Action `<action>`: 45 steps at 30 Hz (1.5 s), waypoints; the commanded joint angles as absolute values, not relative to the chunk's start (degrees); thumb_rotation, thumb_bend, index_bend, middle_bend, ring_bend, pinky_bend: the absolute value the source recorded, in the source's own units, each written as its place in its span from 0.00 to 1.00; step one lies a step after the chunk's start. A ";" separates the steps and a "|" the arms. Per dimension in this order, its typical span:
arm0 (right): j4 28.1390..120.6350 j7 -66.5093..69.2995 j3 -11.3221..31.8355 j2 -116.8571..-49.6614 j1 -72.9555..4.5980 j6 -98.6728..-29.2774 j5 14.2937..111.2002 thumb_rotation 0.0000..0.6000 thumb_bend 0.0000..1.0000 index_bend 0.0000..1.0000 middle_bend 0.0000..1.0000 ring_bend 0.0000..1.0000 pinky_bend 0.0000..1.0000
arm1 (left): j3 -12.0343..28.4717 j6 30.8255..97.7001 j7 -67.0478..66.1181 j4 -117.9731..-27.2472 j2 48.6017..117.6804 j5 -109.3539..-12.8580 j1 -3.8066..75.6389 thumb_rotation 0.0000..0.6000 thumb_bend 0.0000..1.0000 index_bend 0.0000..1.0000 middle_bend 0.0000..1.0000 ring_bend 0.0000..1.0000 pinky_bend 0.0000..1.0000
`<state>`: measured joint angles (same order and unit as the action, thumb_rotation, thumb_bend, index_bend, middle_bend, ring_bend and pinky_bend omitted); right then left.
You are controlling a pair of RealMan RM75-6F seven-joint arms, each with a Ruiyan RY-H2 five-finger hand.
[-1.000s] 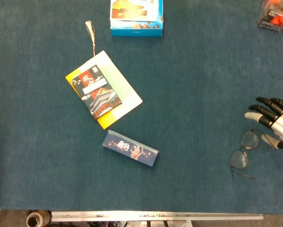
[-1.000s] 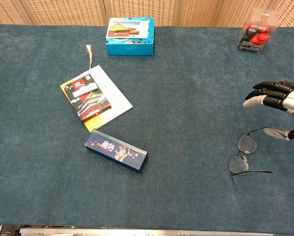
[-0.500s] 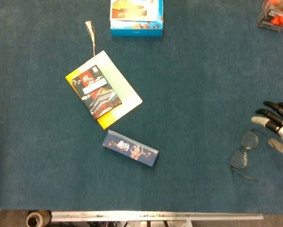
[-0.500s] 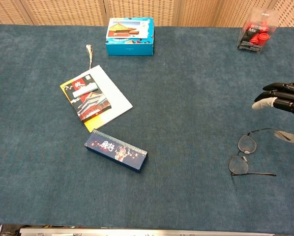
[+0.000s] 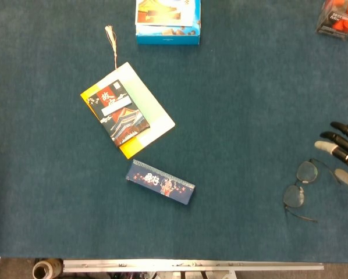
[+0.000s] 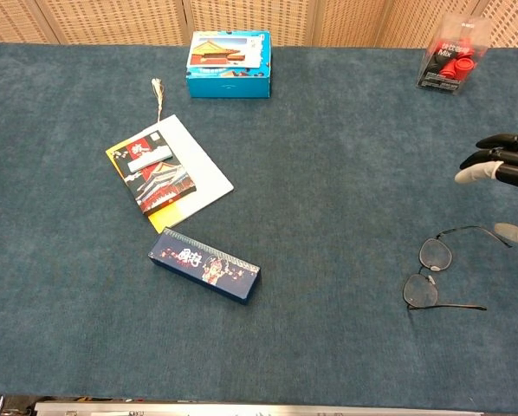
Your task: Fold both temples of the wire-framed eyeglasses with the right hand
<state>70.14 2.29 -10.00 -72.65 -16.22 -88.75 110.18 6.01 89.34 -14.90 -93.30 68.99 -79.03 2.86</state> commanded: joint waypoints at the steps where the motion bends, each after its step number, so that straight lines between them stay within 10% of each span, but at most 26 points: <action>1: 70.13 2.53 -9.27 -72.76 -16.60 -88.96 109.99 1.00 0.21 0.29 0.27 0.15 0.27 | 6.01 89.37 -14.84 -93.33 68.98 -79.06 2.85 1.00 0.49 0.57 0.51 0.43 0.52; 45: 54.85 11.88 -8.95 -85.48 -19.55 -85.38 108.19 1.00 0.21 0.29 0.27 0.15 0.27 | 5.95 89.98 -13.60 -93.95 68.21 -79.63 2.46 1.00 0.49 0.57 0.51 0.43 0.52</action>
<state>55.06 11.68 -8.87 -85.26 -19.50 -85.42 108.21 5.95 89.99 -13.60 -93.95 68.21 -79.63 2.46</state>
